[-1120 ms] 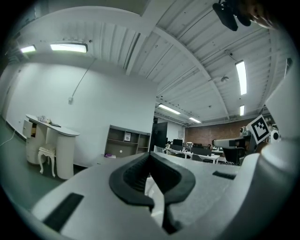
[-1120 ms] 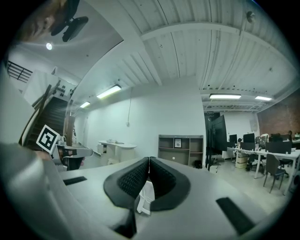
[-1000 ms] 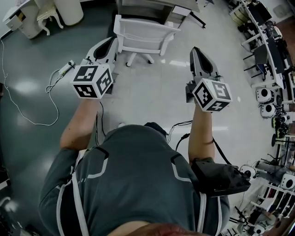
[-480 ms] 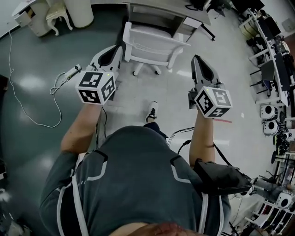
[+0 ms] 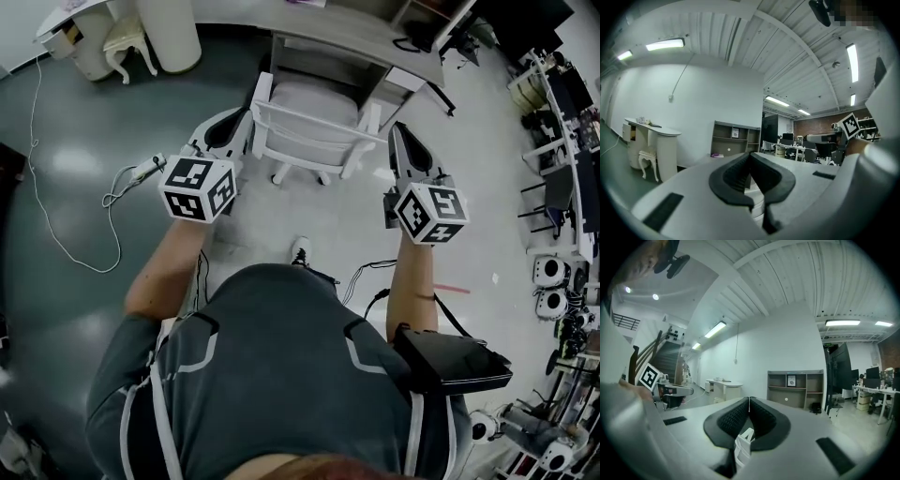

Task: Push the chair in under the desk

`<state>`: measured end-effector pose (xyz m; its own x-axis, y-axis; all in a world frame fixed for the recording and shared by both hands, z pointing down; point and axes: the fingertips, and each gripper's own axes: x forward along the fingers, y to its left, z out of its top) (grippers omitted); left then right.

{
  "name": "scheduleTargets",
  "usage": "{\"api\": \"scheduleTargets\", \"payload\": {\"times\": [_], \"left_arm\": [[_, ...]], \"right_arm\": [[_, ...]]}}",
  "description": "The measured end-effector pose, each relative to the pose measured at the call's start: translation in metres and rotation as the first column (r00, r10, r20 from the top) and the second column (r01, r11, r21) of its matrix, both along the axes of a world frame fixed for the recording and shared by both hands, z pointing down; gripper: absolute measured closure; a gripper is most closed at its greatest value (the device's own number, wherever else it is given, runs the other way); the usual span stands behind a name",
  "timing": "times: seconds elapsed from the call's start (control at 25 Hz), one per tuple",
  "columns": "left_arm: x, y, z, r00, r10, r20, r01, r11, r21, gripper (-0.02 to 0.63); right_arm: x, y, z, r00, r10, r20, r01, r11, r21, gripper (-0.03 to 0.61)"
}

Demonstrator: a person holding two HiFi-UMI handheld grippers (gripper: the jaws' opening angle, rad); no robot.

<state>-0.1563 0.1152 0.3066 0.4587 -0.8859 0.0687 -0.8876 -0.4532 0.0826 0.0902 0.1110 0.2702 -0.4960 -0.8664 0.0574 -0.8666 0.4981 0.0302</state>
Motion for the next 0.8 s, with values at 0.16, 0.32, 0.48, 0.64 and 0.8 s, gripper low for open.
{"api": "scheduleTargets", "payload": {"times": [0.16, 0.32, 0.48, 0.64, 0.8], "left_arm": [[0.026, -0.036, 0.013, 0.995, -0.013, 0.095, 0.011, 1.000, 0.027, 0.604], [0.048, -0.079, 0.016, 0.990, -0.008, 0.140, 0.006, 1.000, 0.013, 0.604], [0.071, -0.107, 0.028, 0.991, 0.011, 0.137, -0.007, 1.000, -0.029, 0.603], [0.094, -0.135, 0.031, 0.992, 0.010, 0.127, -0.005, 0.999, -0.041, 0.603], [0.116, -0.153, 0.042, 0.991, 0.028, 0.132, -0.016, 0.996, -0.091, 0.603]], "right_arm": [[0.017, -0.044, 0.009, 0.998, -0.043, -0.042, 0.043, 0.999, -0.003, 0.549], [0.035, -0.089, 0.007, 0.996, -0.069, -0.054, 0.069, 0.998, -0.005, 0.549], [0.053, -0.114, 0.020, 0.991, -0.116, -0.067, 0.115, 0.993, -0.029, 0.548], [0.076, -0.141, 0.025, 0.988, -0.138, -0.062, 0.136, 0.990, -0.039, 0.546], [0.088, -0.159, 0.039, 0.980, -0.187, -0.074, 0.182, 0.981, -0.069, 0.545]]}}
